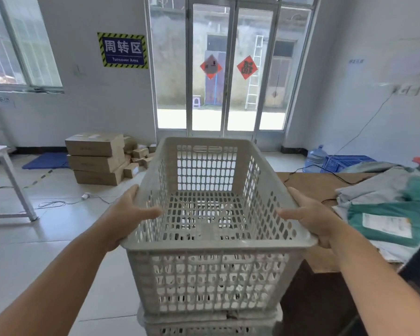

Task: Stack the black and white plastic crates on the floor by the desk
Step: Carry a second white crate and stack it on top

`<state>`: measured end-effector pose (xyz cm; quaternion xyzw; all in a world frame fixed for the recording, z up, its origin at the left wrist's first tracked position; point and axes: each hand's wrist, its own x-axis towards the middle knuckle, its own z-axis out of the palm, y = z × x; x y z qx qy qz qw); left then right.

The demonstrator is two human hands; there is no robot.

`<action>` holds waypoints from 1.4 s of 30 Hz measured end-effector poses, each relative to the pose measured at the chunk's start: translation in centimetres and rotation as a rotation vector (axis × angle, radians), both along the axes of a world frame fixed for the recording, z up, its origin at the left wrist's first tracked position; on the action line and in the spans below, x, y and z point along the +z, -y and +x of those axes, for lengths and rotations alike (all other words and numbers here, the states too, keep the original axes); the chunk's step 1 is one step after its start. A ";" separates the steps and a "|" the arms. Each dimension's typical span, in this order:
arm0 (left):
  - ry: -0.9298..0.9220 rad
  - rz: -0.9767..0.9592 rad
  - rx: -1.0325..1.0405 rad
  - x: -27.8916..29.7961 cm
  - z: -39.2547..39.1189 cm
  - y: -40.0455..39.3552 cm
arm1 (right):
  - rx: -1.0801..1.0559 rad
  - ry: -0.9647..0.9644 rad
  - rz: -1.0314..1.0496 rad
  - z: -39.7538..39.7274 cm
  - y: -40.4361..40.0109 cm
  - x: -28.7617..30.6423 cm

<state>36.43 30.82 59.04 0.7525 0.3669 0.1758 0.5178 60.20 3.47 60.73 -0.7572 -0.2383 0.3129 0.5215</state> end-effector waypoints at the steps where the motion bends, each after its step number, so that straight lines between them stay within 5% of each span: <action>1: 0.028 -0.043 0.009 -0.3 -0.5 0.2 | -0.007 -0.016 0.021 -0.1 0.3 -0.4; 7: 0.093 -0.200 0.098 -0.9 -1.4 1.0 | -0.085 -0.106 0.100 -0.1 0.4 -1.5; 22: 0.192 -0.244 0.159 0.3 -1.4 2.0 | -0.107 -0.180 0.131 -0.2 -0.2 -0.6; 34: 0.188 -0.021 0.288 -0.6 -1.6 4.2 | -0.283 0.125 0.056 -1.3 0.2 -1.7; 42: 0.416 -0.173 0.359 -1.8 -2.4 6.5 | -0.491 0.112 0.136 -3.9 0.1 -2.9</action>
